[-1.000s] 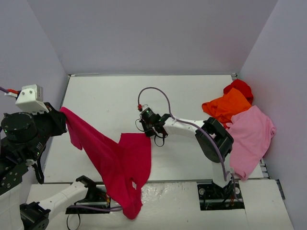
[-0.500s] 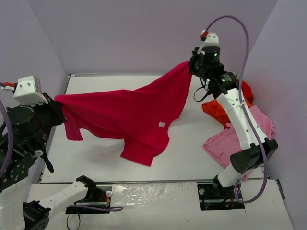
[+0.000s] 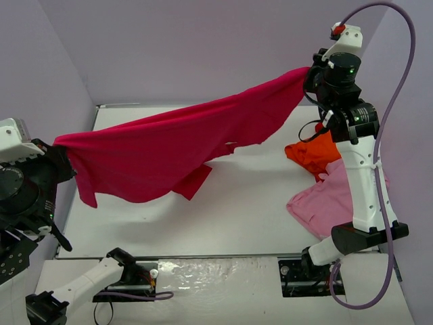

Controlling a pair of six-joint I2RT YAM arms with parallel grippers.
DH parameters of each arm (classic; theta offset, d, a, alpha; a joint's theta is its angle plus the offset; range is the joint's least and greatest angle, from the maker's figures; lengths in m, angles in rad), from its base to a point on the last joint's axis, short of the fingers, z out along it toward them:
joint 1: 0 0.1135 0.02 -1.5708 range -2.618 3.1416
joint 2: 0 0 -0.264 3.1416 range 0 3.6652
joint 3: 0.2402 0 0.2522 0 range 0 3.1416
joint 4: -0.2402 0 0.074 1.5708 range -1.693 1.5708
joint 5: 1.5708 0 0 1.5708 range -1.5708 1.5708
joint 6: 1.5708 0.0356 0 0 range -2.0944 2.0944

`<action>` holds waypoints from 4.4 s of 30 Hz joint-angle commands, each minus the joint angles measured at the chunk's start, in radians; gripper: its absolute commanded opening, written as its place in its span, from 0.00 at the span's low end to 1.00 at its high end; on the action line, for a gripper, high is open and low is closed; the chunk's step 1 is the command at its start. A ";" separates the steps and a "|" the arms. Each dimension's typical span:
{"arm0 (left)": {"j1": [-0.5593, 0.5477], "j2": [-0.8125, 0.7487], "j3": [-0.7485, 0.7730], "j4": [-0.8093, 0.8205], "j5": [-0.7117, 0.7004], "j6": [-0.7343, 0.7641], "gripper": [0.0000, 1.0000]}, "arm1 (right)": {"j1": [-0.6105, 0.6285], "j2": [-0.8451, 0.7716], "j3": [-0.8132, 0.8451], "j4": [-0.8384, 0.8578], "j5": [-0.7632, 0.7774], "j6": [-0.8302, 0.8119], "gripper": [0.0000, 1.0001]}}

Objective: Fold and stack the t-shirts
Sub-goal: Flatten out the tshirt

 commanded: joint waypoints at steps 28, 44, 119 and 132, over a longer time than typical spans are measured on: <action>0.150 -0.292 -0.015 0.287 0.584 0.088 0.00 | -0.035 -0.450 -0.178 0.091 -0.078 0.117 0.00; 0.169 -0.238 0.191 0.159 0.440 0.058 0.00 | -0.036 -0.447 0.007 -0.027 -0.126 0.150 0.00; 0.313 0.520 -0.173 0.096 0.269 -0.049 0.97 | 0.673 0.261 -0.983 0.443 -0.211 0.414 0.72; 0.312 0.491 -0.201 0.115 0.299 -0.033 0.97 | 0.743 0.213 -1.012 0.261 -0.005 0.451 0.02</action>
